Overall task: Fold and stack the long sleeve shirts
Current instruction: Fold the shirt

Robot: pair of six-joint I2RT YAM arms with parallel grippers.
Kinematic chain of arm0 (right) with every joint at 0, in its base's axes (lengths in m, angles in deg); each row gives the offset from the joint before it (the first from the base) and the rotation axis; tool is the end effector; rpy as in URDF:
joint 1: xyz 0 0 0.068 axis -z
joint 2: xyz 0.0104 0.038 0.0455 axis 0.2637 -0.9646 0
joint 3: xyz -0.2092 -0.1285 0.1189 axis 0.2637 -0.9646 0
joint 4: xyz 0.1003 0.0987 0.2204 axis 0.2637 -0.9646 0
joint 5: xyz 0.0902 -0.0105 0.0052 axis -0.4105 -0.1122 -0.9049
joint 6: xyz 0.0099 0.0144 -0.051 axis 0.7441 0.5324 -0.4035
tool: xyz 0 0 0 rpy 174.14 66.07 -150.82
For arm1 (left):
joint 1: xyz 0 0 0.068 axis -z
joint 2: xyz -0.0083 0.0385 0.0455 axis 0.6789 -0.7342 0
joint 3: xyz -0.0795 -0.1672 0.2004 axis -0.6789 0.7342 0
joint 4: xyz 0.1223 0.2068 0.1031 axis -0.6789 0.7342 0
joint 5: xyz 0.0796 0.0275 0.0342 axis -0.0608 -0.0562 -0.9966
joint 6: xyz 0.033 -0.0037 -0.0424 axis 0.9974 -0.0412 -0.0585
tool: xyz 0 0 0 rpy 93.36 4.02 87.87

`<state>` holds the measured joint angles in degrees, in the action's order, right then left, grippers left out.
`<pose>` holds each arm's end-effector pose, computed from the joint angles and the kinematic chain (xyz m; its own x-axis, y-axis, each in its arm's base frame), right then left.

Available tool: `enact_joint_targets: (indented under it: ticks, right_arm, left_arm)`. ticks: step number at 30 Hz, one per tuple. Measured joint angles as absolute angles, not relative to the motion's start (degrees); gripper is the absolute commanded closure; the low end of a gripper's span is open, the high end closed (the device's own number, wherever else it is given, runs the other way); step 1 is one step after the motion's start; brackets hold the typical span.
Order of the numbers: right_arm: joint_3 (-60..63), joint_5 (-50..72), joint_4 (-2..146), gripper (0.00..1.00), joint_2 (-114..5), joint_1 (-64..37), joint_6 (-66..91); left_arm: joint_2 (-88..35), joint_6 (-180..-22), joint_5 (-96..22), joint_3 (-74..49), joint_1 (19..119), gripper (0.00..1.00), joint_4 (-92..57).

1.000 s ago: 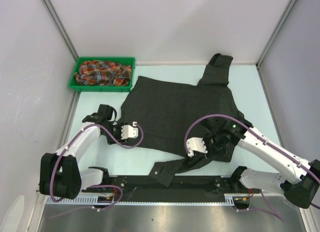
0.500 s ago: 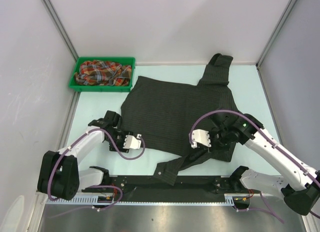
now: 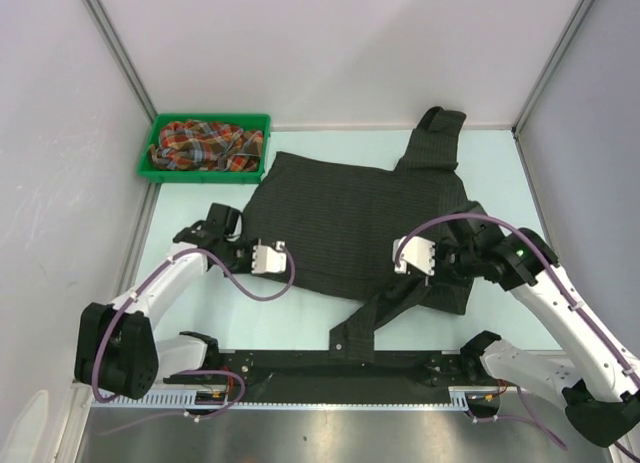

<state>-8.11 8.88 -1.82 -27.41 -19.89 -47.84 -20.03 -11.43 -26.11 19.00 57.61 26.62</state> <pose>0.1143 0.0878 0.3388 0.0799 -0.9163 -0.3925 -0.9580 0.0382 -0.2842 0.1972 -0.0641 0.1944 0.1491 0.9174 -0.3689 0.9632 -0.0503 0.2641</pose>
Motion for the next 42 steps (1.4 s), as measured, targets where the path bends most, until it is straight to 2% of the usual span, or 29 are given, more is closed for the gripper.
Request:
enact_joint_targets:
  ticks: [6,19,27,42]
  right_arm:
    - [-4.77,8.59,0.45,1.0,-28.19,-12.42,-50.94]
    - [-3.65,3.91,11.91,1.0,-38.12,3.28,-60.82]
    - [-3.72,2.3,17.59,1.0,-44.37,4.55,-63.36]
    - [-7.15,1.84,31.86,1.0,-52.78,4.81,-64.67]
  left_arm:
    - [-21.78,-14.07,-25.11,11.39,56.59,1.0,26.53]
    - [-36.22,-21.2,-26.05,0.79,55.73,1.0,19.17]
    - [-41.19,-22.49,-27.01,0.35,55.71,1.0,17.0]
    - [-43.15,-24.04,-28.49,0.38,55.54,1.0,13.44]
